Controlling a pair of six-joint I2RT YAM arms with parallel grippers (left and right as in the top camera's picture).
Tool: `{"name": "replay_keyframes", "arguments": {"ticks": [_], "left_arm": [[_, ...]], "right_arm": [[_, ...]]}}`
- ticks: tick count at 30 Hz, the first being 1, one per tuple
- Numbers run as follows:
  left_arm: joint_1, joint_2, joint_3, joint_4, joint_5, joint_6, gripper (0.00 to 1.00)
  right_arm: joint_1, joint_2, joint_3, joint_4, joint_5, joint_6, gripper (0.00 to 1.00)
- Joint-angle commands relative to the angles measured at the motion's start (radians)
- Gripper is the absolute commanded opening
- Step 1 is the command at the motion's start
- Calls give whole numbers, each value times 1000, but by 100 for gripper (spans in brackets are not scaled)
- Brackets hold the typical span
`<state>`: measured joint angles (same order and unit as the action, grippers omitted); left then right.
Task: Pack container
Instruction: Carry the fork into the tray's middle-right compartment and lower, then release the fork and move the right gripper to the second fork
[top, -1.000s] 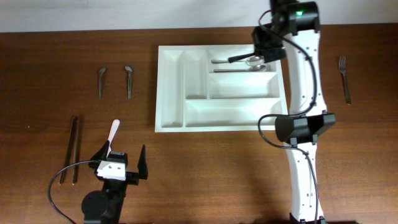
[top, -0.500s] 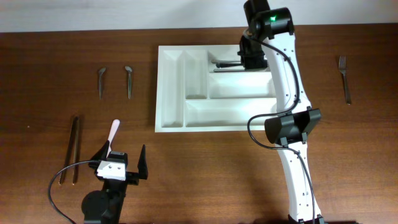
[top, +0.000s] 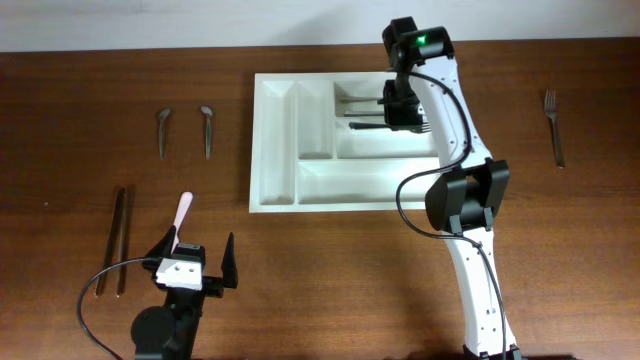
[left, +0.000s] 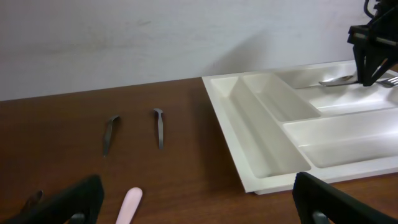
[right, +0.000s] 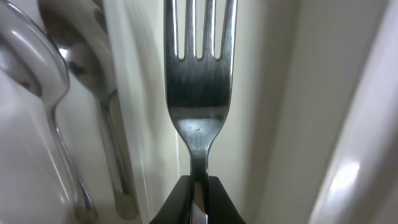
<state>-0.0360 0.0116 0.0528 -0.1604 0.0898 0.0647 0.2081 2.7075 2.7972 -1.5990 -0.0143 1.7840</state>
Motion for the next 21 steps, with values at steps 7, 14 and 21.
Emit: {"name": "replay_keyframes", "arguments": {"ticks": [7, 14, 21], "left_arm": [[7, -6, -6, 3, -7, 16, 99], [7, -6, -6, 3, -7, 16, 99], [7, -6, -6, 3, -7, 16, 99]], "right_arm": [[-26, 5, -9, 17, 27, -1, 17], [-60, 5, -9, 25, 56, -162, 26], [-118, -5, 16, 74, 265, -683, 51]]}}
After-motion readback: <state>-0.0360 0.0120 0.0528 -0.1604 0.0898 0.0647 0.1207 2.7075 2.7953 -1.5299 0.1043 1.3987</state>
